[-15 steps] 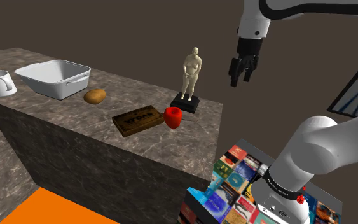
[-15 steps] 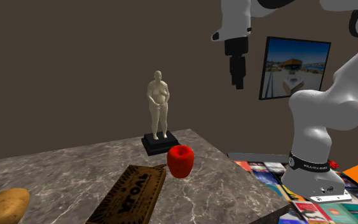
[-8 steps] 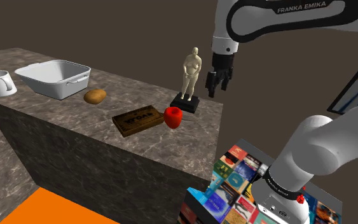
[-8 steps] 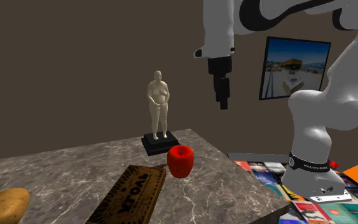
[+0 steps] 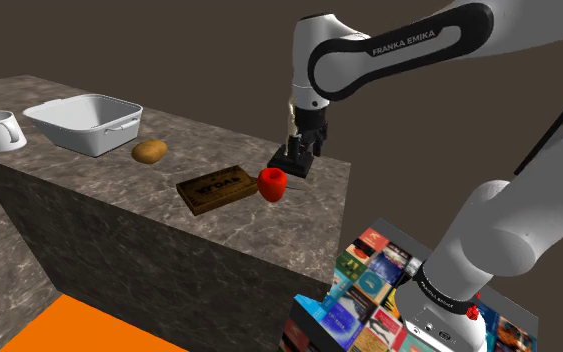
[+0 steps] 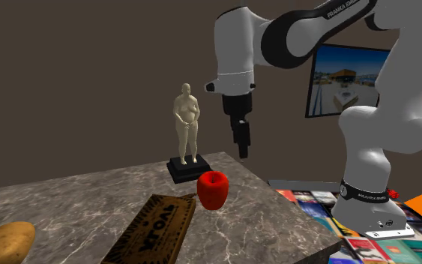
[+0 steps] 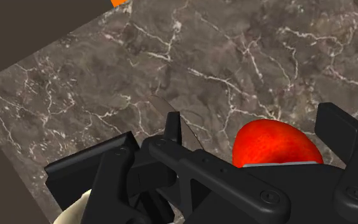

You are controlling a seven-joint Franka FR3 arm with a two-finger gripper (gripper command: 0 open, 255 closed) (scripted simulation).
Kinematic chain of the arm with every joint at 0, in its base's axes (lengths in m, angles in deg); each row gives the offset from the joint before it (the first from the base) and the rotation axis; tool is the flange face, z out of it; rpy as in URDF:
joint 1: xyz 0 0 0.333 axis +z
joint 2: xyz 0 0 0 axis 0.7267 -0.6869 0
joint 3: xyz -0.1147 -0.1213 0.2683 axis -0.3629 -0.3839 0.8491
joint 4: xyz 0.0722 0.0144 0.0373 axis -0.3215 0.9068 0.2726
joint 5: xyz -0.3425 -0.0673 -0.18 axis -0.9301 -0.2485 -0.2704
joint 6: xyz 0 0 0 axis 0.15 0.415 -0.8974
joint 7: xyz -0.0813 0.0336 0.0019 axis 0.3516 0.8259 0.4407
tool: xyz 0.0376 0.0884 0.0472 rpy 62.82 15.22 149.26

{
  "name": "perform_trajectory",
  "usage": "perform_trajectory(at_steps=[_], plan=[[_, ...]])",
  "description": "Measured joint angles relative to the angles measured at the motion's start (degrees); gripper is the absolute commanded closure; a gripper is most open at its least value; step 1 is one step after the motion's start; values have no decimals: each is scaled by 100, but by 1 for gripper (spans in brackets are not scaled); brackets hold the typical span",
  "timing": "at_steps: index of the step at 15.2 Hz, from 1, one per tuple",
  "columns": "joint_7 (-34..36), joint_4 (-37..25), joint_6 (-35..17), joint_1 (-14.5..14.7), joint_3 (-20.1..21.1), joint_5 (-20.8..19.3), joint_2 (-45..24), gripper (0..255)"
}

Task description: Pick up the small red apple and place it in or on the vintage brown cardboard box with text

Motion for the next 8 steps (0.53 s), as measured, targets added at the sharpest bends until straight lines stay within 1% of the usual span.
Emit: perform_trajectory(at_steps=[6, 8], plan=[[245, -493, -676, 155, 291, -300, -1224, 0], [277, -511, -789, 170, 312, -348, -1364, 0]])
